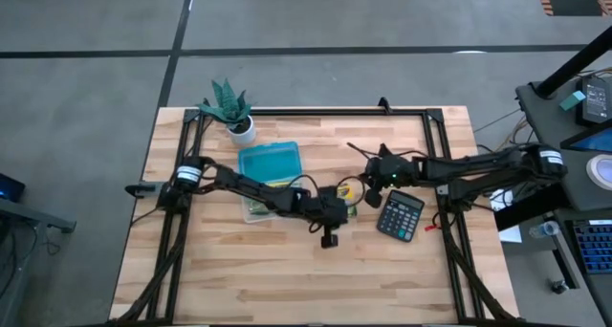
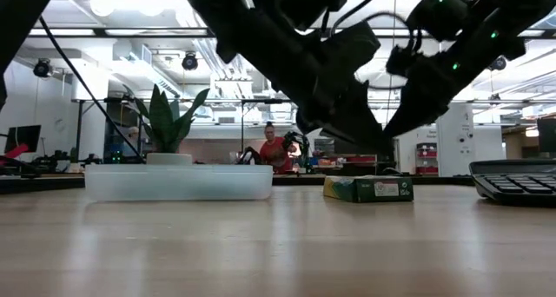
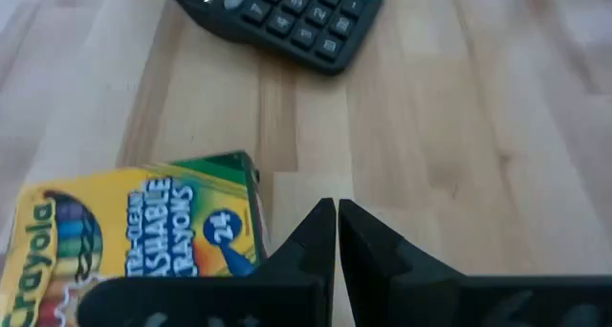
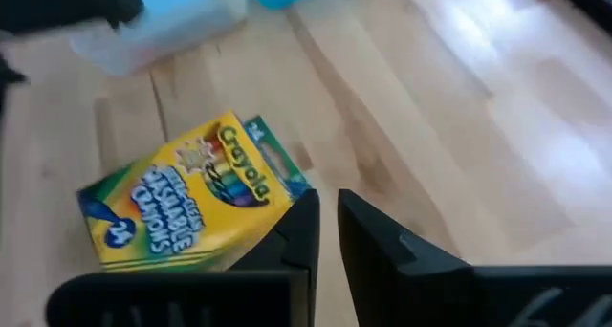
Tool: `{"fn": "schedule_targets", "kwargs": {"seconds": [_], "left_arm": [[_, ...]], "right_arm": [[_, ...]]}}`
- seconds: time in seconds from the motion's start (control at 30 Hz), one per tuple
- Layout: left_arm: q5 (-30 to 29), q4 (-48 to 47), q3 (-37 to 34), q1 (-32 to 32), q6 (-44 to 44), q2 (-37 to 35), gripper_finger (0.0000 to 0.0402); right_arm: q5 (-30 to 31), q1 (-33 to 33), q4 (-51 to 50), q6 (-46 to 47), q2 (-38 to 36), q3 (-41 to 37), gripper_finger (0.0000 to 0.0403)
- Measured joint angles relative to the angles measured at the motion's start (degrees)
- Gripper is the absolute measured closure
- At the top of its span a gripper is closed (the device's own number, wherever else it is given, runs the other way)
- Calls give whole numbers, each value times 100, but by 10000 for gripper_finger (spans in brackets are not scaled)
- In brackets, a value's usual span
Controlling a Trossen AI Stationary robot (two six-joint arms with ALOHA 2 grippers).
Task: Pack school essentials
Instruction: Put the yellow crayon box into the blue supply box
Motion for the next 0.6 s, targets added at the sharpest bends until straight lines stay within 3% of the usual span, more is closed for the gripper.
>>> {"fn": "schedule_targets", "kwargs": {"seconds": [0.37, 0.6], "left_arm": [[-777, -353, -58, -263, -298, 0, 402], [-791, -358, -59, -259, -297, 33, 402]], "right_arm": [[-24, -75, 1870, -376, 1850, 0, 394], [-90, -184, 2140, -483, 2269, 71, 394]]}}
